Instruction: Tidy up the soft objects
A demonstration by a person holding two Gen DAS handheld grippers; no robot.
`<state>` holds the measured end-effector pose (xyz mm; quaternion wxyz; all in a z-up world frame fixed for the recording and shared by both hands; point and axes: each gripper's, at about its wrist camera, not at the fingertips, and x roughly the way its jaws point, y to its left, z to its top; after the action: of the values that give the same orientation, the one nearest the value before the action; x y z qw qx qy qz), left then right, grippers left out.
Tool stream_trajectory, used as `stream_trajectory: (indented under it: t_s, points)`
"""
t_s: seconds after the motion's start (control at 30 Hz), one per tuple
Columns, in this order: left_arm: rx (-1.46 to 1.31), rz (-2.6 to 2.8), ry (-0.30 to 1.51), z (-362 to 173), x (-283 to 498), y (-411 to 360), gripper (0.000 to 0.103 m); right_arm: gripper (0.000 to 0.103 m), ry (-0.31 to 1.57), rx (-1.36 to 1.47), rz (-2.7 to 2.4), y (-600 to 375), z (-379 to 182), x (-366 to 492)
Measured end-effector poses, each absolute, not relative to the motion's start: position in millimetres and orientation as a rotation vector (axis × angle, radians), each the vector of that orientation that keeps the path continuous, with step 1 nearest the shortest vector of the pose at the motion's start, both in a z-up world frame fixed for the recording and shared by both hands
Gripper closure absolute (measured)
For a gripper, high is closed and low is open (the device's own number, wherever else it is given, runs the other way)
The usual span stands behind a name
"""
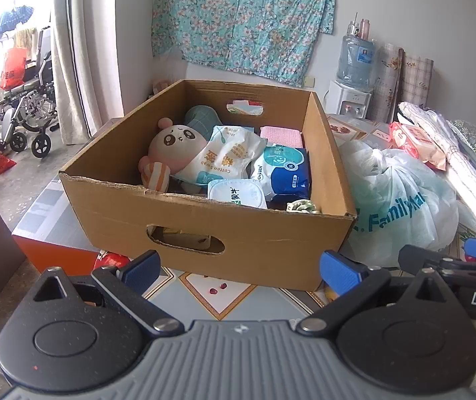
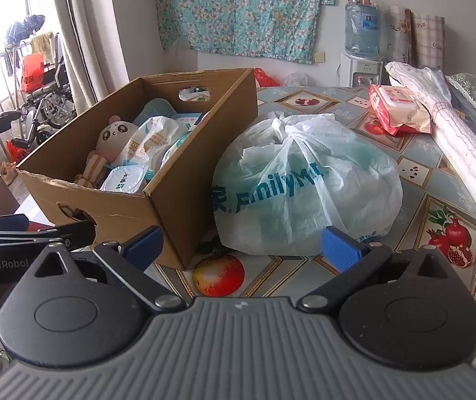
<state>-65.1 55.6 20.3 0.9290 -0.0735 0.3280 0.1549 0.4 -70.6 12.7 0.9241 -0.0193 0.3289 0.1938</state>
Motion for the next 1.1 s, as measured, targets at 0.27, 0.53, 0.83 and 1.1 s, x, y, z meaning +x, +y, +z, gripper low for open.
stream_trajectory:
  t_s: [0.27,0.53,0.83,1.1]
  points:
    - [-0.149,0.327,0.683,18.0,-63.0,55.8,0.001,0.001,0.676,-0.048,0.392,-68.9,12.3,1.5]
    - [-0.154,0.331,0.689,18.1,-61.1,58.3,0.001,0.001,0.671,-0.064,0.385,-65.9,12.9,3.2]
    - [-0.157,0.346,0.685,19.9,-61.1,58.8,0.002,0.001,0.666,-0.067,0.384,-62.2,14.3,4.1]
    - [-0.163,0.353,0.691,18.6,-61.1,62.0,0.002,0.001,0.664,-0.078,0.384,-58.4,13.7,5.1]
